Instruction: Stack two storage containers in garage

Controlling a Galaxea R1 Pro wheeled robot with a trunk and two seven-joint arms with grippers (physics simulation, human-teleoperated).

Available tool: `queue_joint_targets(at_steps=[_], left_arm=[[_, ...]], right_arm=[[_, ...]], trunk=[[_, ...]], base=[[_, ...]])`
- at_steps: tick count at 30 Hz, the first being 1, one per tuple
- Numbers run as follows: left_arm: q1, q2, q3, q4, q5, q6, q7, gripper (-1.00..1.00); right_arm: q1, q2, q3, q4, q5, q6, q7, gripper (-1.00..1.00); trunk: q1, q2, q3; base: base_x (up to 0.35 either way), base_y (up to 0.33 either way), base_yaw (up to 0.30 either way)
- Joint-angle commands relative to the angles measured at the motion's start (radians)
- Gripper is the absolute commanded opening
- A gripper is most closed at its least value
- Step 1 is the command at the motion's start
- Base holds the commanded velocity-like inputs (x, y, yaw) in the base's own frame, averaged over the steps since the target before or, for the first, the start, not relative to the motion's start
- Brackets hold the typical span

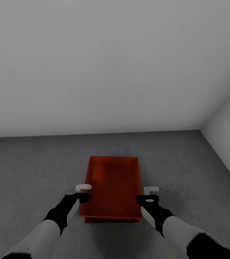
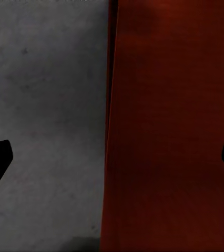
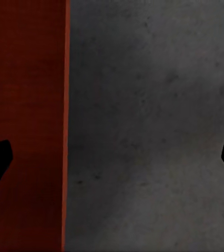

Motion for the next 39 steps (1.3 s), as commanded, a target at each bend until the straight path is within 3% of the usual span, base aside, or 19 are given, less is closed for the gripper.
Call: queue_joint_targets(at_steps=[1, 26, 39], left_arm=[[0.0, 0.0, -0.002, -0.002, 0.006, 0.005, 0.006, 1.0], [0.0, -0.002, -0.002, 0.003, 0.005, 0.005, 0.006, 1.0], [0.0, 0.0, -0.002, 0.0, 0.005, 0.005, 0.006, 1.0]], right_arm=[[0.0, -0.001, 0.008, -0.002, -0.004, 0.008, -0.007, 1.0], [0.0, -0.001, 0.008, -0.002, -0.008, 0.007, -0.008, 1.0], [0.0, 0.001, 0.008, 0.001, -0.008, 0.006, -0.008, 1.0]], trunk=[[-0.004, 0.007, 0.003], [-0.1, 0.182, 0.081], [-0.15, 0.273, 0.139]], base=[[0.0, 0.0, 0.0], [0.0, 0.0, 0.0], [0.0, 0.0, 0.0]])
